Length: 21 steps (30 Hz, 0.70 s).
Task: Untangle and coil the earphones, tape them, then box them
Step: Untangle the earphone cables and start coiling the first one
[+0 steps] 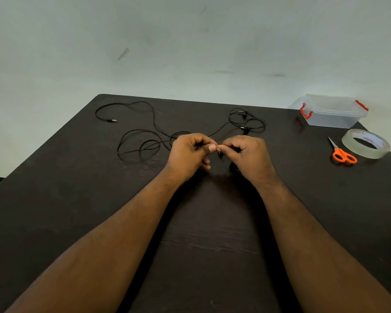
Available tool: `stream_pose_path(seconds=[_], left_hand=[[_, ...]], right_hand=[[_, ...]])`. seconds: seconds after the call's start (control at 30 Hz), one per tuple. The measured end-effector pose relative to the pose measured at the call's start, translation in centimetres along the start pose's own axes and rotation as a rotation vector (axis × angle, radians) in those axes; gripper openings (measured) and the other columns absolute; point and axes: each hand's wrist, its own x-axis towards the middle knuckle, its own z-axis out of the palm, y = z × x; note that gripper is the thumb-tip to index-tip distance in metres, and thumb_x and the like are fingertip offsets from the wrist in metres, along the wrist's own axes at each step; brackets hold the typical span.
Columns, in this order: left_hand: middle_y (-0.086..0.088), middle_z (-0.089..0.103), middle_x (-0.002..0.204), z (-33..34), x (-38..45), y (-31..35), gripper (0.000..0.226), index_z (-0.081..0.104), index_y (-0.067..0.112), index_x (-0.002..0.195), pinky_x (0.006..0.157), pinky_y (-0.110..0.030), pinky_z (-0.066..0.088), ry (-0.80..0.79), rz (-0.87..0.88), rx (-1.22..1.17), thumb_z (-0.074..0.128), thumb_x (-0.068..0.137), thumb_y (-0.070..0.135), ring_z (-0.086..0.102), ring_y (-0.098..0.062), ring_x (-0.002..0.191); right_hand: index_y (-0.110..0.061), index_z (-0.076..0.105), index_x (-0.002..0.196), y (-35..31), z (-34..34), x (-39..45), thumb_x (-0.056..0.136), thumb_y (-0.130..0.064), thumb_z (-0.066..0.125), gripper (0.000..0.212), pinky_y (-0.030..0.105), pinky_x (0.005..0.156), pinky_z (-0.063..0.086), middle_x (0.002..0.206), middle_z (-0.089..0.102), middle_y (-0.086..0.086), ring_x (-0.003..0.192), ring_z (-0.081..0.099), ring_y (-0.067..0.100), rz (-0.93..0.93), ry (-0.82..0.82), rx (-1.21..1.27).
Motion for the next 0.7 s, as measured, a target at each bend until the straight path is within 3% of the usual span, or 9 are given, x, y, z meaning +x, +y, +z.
stream_pose_path(seconds=[0.07,0.17,0.3,0.47,0.7], left_hand=[[0.002,0.063,0.069,-0.5,0.5,-0.1,0.016,0.068,0.016,0.082,0.056,-0.032,0.058,0.048,0.045,0.076,0.063,0.091,0.004,0.058,-0.01,0.056],[0.003,0.061,0.071,-3.0,1.5,-0.2,0.024,0.063,0.023,0.079,0.054,-0.025,0.056,0.274,0.06,0.129,0.059,0.094,0.004,0.058,-0.007,0.055],[0.004,0.059,0.068,-6.9,2.3,-1.2,0.014,0.063,0.017,0.085,0.053,-0.03,0.054,0.496,0.045,0.17,0.058,0.095,0.008,0.053,-0.007,0.052],[0.004,0.059,0.065,-6.8,2.4,-1.3,0.015,0.062,0.02,0.084,0.051,-0.028,0.051,0.529,0.071,0.22,0.059,0.095,0.01,0.055,-0.012,0.054],[0.004,0.064,0.076,-7.3,2.4,-1.6,0.012,0.064,0.02,0.086,0.065,-0.04,0.06,0.556,0.074,0.273,0.06,0.094,0.013,0.062,-0.016,0.068]], right_hand=[[-0.016,0.076,0.082,0.4,0.0,0.1,0.084,-0.035,0.068,0.021,0.039,0.063,0.053,0.076,0.071,-0.004,0.069,0.065,0.012,0.005,-0.041,-0.035],[-0.016,0.075,0.085,1.6,-0.9,0.0,0.082,-0.033,0.071,0.018,0.039,0.068,0.055,0.079,0.073,-0.006,0.073,0.067,0.012,0.093,0.016,-0.009],[-0.01,0.076,0.083,2.3,-2.5,-0.3,0.082,-0.022,0.075,0.012,0.032,0.067,0.055,0.076,0.072,-0.004,0.07,0.067,0.008,0.152,0.104,0.028],[-0.009,0.077,0.084,2.4,-2.4,-0.2,0.083,-0.02,0.075,0.011,0.035,0.066,0.056,0.077,0.073,0.0,0.07,0.069,0.014,0.089,0.133,-0.005],[-0.011,0.077,0.086,2.6,-2.5,-0.3,0.083,-0.02,0.075,0.01,0.037,0.068,0.057,0.079,0.074,0.0,0.072,0.069,0.015,0.089,0.12,-0.028]])
